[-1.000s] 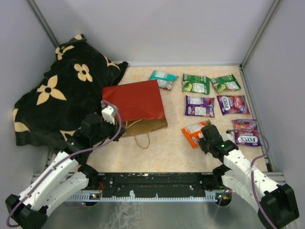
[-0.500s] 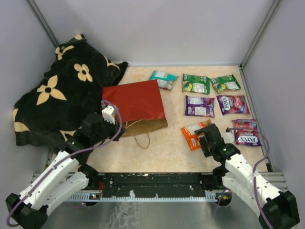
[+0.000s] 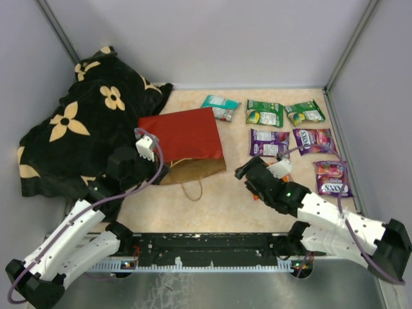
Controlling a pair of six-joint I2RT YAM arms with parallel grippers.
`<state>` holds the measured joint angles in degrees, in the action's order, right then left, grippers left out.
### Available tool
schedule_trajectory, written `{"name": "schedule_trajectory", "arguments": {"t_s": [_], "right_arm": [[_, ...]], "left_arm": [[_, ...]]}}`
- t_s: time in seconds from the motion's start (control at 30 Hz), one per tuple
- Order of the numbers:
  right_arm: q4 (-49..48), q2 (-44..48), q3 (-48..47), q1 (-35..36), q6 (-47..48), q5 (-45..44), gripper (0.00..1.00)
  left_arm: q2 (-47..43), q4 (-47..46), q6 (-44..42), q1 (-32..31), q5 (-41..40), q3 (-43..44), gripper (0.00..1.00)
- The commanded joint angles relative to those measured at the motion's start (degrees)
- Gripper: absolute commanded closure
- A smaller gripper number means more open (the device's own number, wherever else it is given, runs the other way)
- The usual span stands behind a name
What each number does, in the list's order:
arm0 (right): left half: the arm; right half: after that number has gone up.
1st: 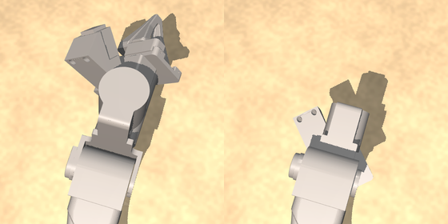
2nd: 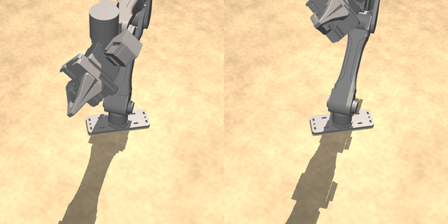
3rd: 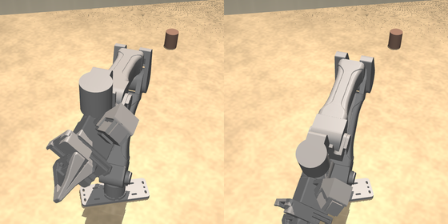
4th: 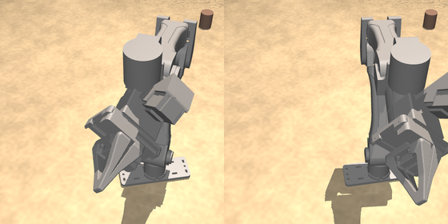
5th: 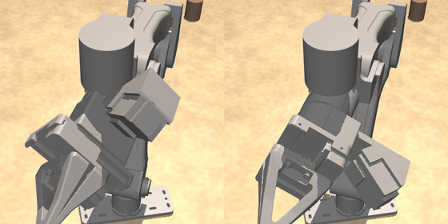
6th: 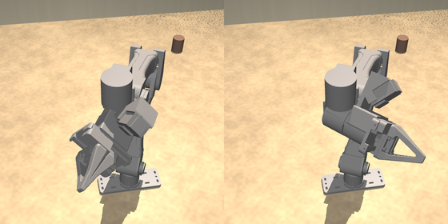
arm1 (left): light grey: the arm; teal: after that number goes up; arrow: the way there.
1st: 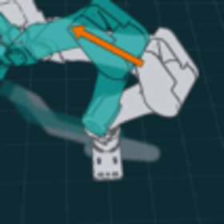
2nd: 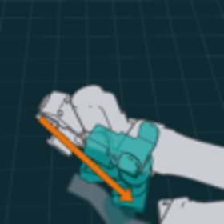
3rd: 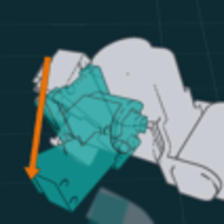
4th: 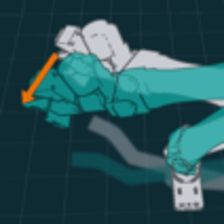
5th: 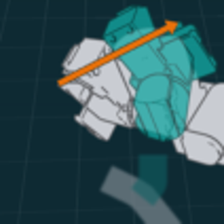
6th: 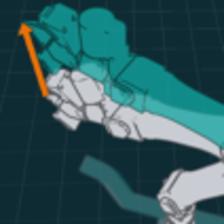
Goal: Take the snacks out of the paper bag
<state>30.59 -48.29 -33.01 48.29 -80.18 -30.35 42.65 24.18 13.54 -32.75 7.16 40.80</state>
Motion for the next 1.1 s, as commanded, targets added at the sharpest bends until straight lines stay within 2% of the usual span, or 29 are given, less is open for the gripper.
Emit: {"name": "schedule_trajectory", "arguments": {"t_s": [0.0, 0.1, 0.27, 0.4, 0.47, 0.57, 0.7, 0.8, 0.87, 0.93, 1.07], "right_arm": [[-6.46, -5.45, -4.22, 11.44, -2.13, -14.83, 0.01], [-20.4, -8.18, -1.14, 17.36, -1.5, -15.2, 0.01], [-50.74, -16.55, 6.08, 19.57, -2.32, -7.16, 0.02], [-58.74, -26.71, 1.41, 22.24, -3.0, -7.13, 0.02], [-64.37, -31.44, 0.49, 22.39, -6.55, -5.43, 0.01], [-81.39, -40.44, 2.04, 22.38, -15.24, -5.19, 0.01], [-105.53, -55.8, 0.95, 22.38, -20.64, -7.48, 0.02], [-116.64, -65.88, -2.47, 22.38, -25.63, -10.03, 0.05], [-122.37, -70.81, -4.75, 22.38, -25.46, -13.39, 0.07], [-123.76, -73.38, -6.5, 22.41, -25.8, -16.15, 0.07], [-117.34, -72.85, -8.12, 21.64, -27.87, -19.19, 0.07]], "left_arm": [[0.36, -0.28, 0.48, -0.12, 0.54, 4.62, 1.0], [1.14, -0.28, 0.1, -0.12, 0.19, 6.43, 1.0], [3.34, -0.65, -1.45, -0.16, 0.03, 8.14, 1.0], [4.75, -1.24, -2.89, -0.2, -0.65, 8.79, 1.0], [5.1, -1.77, -3.33, -0.12, -0.65, 8.85, 1.0], [5.18, -2.87, -3.56, -0.12, -0.65, 8.61, 1.0], [5.08, -2.88, -3.81, -0.16, -0.08, 8.93, 1.0], [4.65, -1.93, -4.17, -0.12, 0.05, 9.77, 1.0], [4.29, -0.9, -4.52, -0.12, -0.23, 10.66, 1.0], [3.92, 0.25, -4.86, -0.16, -0.72, 11.72, 1.0], [3.6, 2.09, -5.1, -0.12, -0.52, 12.89, 1.0]]}}
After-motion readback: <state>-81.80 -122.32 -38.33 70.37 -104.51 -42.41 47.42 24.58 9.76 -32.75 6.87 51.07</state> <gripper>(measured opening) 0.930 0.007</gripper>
